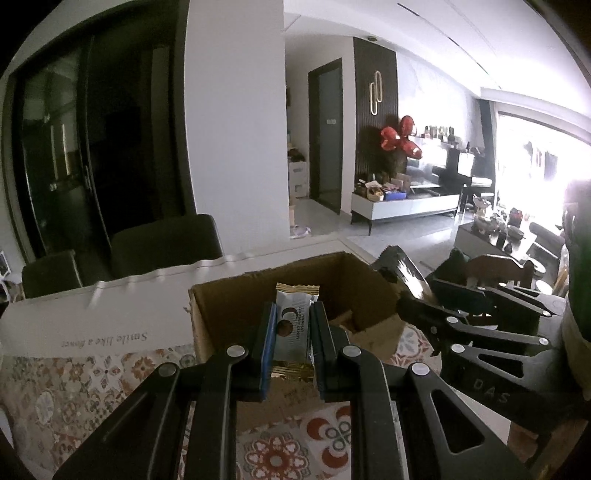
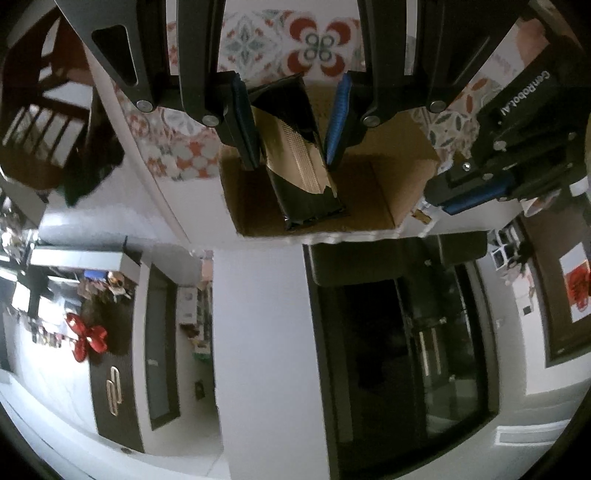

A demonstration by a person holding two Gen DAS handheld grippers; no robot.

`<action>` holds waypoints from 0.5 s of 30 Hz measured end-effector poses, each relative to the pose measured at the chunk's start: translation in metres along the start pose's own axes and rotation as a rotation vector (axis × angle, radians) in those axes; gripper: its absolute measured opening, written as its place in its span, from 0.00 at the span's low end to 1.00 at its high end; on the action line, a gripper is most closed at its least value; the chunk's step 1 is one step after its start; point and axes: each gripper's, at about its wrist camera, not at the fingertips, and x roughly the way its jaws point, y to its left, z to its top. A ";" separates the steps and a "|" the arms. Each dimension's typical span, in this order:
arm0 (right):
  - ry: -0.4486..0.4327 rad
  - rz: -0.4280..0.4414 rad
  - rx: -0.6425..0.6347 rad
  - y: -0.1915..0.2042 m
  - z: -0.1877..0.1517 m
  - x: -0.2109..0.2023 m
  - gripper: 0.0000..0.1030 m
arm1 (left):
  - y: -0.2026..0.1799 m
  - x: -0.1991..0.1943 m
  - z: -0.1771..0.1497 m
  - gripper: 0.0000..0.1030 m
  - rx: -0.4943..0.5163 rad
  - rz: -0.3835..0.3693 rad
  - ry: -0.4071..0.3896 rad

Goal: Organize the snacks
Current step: 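Open both tools to drop the items into the box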

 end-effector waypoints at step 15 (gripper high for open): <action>0.065 0.038 -0.059 -0.002 0.038 0.066 0.36 | 0.022 0.056 0.024 0.26 -0.045 0.009 0.101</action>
